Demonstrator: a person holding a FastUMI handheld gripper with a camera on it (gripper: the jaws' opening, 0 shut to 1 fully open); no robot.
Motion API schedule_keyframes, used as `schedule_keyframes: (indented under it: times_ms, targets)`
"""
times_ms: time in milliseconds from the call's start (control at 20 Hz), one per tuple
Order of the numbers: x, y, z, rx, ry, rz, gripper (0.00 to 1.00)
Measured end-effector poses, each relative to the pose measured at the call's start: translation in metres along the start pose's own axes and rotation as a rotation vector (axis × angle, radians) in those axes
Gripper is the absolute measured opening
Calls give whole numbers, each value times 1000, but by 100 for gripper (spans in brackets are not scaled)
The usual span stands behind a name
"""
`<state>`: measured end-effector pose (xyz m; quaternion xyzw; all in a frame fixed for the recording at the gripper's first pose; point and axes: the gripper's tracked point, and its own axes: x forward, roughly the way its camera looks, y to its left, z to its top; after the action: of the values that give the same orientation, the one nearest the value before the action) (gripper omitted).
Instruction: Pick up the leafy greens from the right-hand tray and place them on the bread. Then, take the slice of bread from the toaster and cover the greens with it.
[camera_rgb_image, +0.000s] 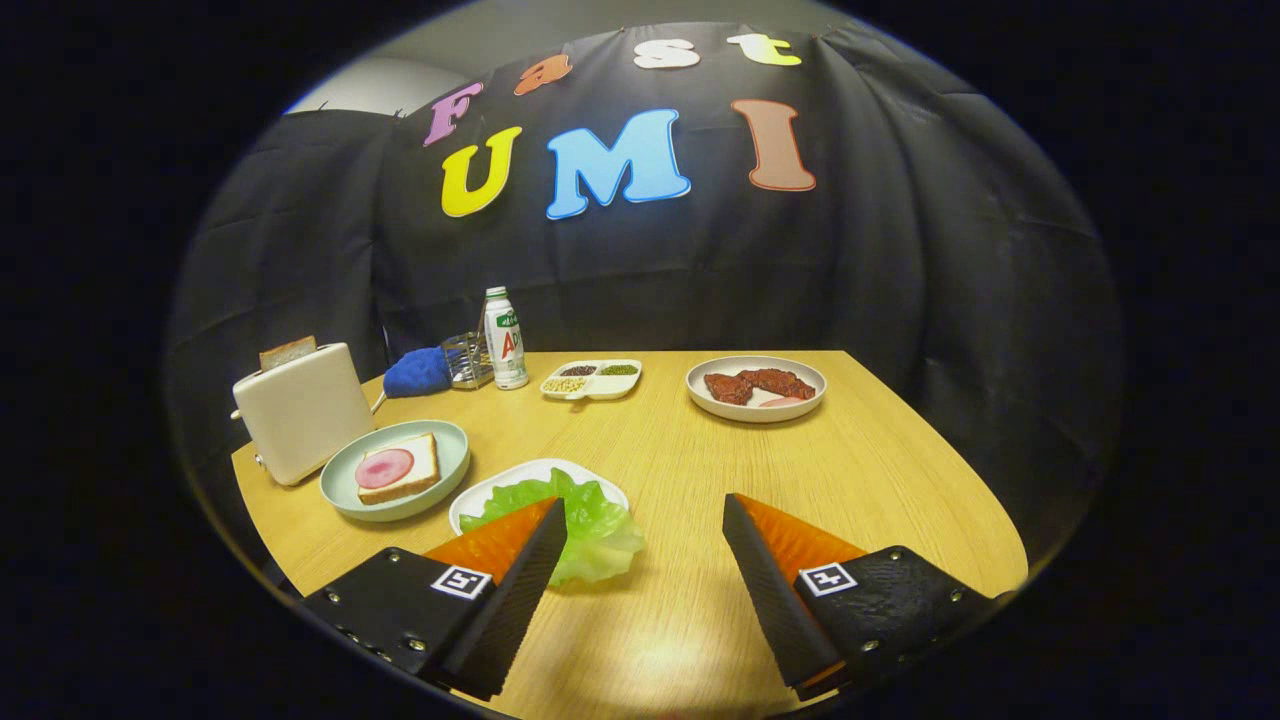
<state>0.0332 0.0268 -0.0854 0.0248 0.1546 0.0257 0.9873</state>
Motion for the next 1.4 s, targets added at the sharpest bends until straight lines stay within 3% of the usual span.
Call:
schedule_keyframes:
  times_ms: [200, 300, 450, 550, 650, 700, 750, 900, 950, 1050, 1150, 1200, 1400]
  targets:
    - [7, 7, -14, -9, 68, 23, 96]
    - [13, 12, -21, -10, 102, 40, 90]
    - [18, 15, -28, -16, 148, 52, 89]
    - [23, 20, -32, 2, 176, 70, 78]
    - [30, 22, -40, 9, 213, 78, 78]
    - [32, 20, -39, 26, 217, 69, 71]
    - [29, 22, -40, 34, 225, 85, 49]
    - [39, 23, -43, 56, 246, 107, 51]
    - [34, 26, -43, 77, 261, 128, 15]
    - [36, 35, -40, 111, 251, 191, 15]
    - [41, 30, -39, 137, 235, 199, 15]
    - [40, 32, -43, 120, 248, 206, 1]
    - [33, 37, -18, 102, 174, 239, 1]
